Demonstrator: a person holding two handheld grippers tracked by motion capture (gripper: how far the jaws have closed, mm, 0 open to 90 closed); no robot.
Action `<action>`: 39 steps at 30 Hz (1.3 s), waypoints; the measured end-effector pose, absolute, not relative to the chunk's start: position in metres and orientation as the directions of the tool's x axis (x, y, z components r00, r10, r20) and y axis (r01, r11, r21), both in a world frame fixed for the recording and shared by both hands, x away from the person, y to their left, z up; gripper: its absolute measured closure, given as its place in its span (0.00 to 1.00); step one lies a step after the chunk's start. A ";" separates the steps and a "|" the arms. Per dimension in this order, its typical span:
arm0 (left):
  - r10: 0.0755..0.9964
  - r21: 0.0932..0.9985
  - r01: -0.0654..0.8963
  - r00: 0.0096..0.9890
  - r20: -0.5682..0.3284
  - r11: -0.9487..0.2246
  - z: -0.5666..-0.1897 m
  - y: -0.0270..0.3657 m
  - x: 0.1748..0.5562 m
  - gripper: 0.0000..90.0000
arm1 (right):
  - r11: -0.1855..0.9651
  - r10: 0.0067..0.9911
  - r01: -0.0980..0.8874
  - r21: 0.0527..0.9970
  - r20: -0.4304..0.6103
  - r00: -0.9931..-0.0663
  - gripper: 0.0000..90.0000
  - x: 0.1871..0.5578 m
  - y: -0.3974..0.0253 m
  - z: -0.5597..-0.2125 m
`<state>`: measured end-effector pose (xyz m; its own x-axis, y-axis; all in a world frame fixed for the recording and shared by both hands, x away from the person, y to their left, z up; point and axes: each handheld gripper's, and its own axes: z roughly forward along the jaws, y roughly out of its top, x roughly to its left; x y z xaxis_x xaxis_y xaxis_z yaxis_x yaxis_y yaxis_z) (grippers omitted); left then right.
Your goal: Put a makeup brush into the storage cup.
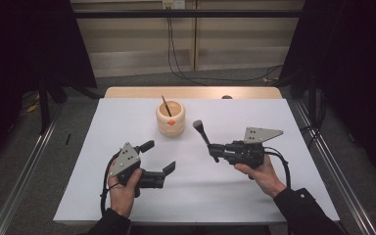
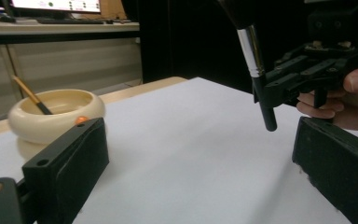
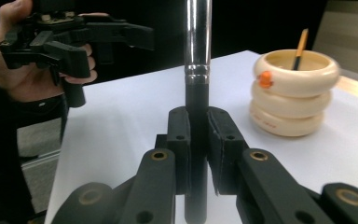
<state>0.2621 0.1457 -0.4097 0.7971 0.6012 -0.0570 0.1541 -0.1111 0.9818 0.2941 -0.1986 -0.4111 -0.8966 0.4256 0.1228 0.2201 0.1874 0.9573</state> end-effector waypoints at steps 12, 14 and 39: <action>0.545 0.982 0.150 0.836 -0.062 -0.118 -0.401 0.123 0.265 0.05 | 0.205 0.384 0.221 0.953 0.129 -0.914 0.89 0.289 -0.178 -0.417; 0.534 0.982 0.143 0.844 -0.058 -0.119 -0.400 0.119 0.267 0.05 | 0.206 0.380 0.222 0.953 0.131 -0.916 0.89 0.289 -0.175 -0.417; 0.471 0.979 0.158 0.878 -0.079 -0.132 -0.376 0.071 0.283 0.10 | 0.161 0.406 0.226 0.961 0.145 -0.902 0.89 0.288 -0.178 -0.415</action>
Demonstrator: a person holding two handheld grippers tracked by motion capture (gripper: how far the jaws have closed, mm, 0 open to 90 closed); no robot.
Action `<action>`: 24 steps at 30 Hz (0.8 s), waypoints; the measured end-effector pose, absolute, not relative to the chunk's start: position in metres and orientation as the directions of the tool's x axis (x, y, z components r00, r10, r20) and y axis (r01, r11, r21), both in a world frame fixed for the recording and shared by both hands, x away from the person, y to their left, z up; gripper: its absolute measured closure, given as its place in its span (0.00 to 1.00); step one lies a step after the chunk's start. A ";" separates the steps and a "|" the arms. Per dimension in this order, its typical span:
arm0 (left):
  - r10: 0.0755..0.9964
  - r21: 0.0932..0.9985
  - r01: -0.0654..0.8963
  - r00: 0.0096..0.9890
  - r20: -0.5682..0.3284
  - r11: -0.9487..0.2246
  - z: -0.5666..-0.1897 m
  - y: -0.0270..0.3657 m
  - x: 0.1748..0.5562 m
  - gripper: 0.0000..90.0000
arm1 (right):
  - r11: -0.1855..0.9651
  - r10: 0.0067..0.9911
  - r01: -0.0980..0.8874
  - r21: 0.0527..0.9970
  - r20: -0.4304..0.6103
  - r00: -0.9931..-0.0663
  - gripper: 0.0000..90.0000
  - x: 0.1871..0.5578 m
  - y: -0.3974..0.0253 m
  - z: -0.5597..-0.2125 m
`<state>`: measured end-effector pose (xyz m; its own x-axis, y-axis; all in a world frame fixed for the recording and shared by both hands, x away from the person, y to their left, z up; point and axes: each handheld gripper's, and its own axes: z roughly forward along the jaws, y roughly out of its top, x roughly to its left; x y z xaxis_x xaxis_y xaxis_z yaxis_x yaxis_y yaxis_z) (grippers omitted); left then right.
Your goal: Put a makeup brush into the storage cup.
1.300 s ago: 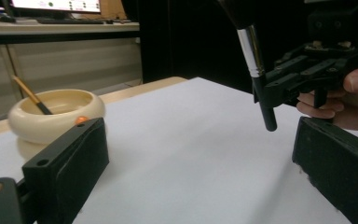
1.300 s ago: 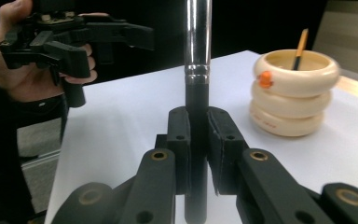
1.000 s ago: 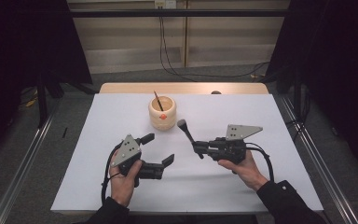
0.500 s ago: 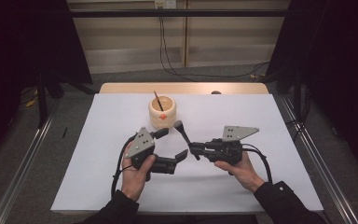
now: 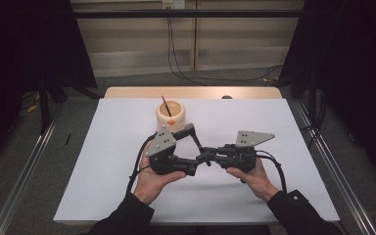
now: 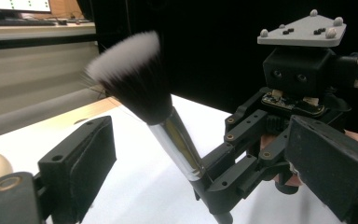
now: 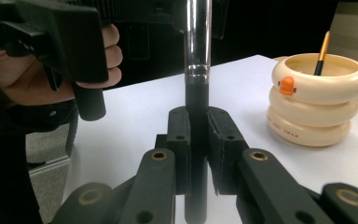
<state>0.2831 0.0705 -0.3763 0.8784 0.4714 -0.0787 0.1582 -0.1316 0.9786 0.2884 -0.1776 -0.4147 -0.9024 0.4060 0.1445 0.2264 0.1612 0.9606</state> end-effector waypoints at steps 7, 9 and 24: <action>0.535 0.975 0.187 0.840 -0.094 -0.122 -0.378 0.071 0.292 0.29 | 0.156 0.413 0.224 0.962 0.142 -0.899 0.89 0.289 -0.180 -0.414; 0.537 0.972 0.196 0.838 -0.098 -0.127 -0.377 0.072 0.293 0.35 | 0.158 0.414 0.222 0.962 0.140 -0.900 0.89 0.289 -0.179 -0.414; 0.491 0.960 0.263 0.852 -0.183 -0.098 -0.379 0.072 0.295 0.79 | 0.157 0.412 0.233 0.960 0.150 -0.899 0.89 0.290 -0.179 -0.417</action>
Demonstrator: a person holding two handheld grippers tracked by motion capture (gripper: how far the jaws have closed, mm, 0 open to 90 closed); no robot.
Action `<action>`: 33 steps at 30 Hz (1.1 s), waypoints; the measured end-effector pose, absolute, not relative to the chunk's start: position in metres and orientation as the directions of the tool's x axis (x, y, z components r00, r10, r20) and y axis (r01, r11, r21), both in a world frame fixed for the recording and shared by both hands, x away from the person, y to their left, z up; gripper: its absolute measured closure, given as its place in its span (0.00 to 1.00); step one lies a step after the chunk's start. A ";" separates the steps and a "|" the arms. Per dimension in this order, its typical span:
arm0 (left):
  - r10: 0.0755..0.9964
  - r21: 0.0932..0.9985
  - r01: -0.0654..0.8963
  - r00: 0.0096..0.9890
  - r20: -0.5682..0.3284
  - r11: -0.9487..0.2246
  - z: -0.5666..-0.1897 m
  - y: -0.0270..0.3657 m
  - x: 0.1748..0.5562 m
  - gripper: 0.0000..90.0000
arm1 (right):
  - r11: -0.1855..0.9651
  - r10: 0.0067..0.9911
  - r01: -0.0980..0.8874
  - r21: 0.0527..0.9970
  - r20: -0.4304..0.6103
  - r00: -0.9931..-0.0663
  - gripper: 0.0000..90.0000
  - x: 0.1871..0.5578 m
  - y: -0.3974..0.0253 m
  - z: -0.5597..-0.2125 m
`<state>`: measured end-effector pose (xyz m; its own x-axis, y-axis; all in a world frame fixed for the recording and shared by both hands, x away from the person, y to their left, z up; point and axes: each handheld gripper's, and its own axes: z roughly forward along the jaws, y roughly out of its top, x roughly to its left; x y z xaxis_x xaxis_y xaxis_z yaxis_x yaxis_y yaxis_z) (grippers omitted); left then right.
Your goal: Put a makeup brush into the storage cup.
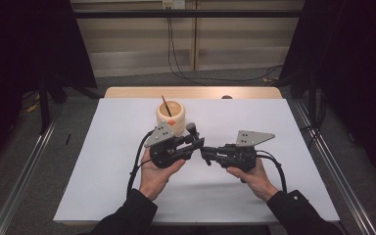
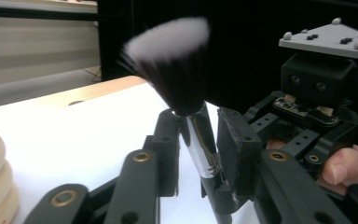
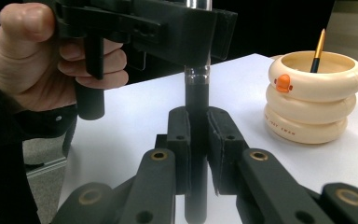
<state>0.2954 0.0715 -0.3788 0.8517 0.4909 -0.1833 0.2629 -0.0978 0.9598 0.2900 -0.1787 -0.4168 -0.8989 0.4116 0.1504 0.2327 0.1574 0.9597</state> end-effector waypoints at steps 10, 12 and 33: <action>0.445 0.956 0.272 0.873 -0.197 -0.110 -0.375 0.070 0.293 0.86 | 0.161 0.403 0.225 0.961 0.144 -0.904 0.88 0.289 -0.176 -0.419; 0.446 0.956 0.267 0.875 -0.187 -0.123 -0.375 0.069 0.293 0.86 | 0.163 0.403 0.232 0.959 0.150 -0.903 0.87 0.290 -0.177 -0.419; 0.459 0.955 0.268 0.869 -0.182 -0.128 -0.373 0.076 0.298 0.86 | 0.158 0.469 0.253 0.955 0.153 -0.870 0.07 0.292 -0.177 -0.421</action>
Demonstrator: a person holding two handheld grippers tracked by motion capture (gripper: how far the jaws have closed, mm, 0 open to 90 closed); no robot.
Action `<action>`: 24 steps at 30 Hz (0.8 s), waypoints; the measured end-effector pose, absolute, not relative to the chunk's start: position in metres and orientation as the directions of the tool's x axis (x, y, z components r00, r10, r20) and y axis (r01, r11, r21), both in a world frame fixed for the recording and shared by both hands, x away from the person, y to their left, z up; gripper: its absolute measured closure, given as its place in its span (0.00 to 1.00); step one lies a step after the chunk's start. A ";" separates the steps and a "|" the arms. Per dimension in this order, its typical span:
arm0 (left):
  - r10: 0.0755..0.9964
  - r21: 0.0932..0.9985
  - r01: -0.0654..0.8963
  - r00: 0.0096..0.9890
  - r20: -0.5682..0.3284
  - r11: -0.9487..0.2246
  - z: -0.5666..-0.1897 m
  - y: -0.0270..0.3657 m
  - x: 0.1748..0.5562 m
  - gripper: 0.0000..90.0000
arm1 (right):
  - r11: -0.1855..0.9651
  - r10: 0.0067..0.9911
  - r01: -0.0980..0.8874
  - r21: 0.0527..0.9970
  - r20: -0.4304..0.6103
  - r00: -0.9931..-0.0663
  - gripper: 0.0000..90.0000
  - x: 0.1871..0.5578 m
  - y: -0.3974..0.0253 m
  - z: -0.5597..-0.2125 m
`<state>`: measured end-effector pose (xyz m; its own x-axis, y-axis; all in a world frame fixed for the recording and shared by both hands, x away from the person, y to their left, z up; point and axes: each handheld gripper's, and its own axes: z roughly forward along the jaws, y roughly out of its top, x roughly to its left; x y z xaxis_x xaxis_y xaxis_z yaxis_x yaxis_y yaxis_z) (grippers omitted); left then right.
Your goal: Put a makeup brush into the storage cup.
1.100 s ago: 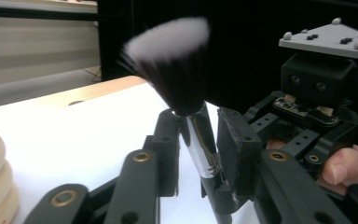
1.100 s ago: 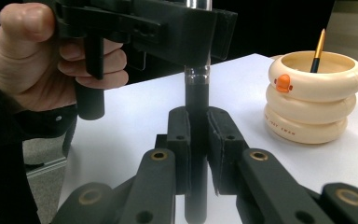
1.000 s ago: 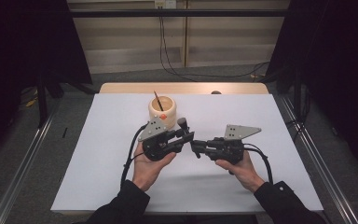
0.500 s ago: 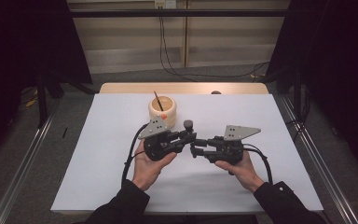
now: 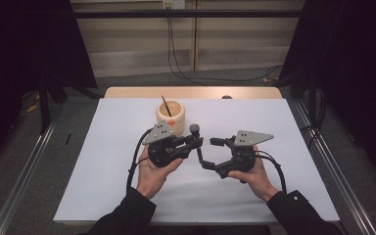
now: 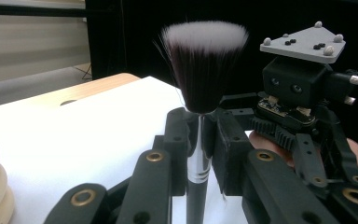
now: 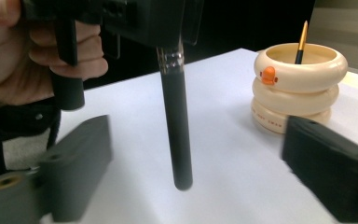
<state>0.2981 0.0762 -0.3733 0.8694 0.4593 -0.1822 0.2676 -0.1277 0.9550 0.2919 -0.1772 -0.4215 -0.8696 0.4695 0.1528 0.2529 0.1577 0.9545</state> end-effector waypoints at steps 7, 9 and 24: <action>0.471 0.954 0.268 0.864 -0.178 -0.131 -0.373 0.081 0.301 0.86 | 0.165 0.513 0.253 0.953 0.136 -0.847 0.05 0.293 -0.179 -0.422; 0.483 0.955 0.273 0.856 -0.185 -0.118 -0.372 0.083 0.301 0.86 | 0.164 0.519 0.252 0.954 0.134 -0.844 0.04 0.293 -0.180 -0.421; 0.519 0.956 0.273 0.836 -0.181 -0.107 -0.367 0.101 0.312 0.86 | 0.135 0.629 0.214 0.967 0.083 -0.773 0.00 0.284 -0.195 -0.419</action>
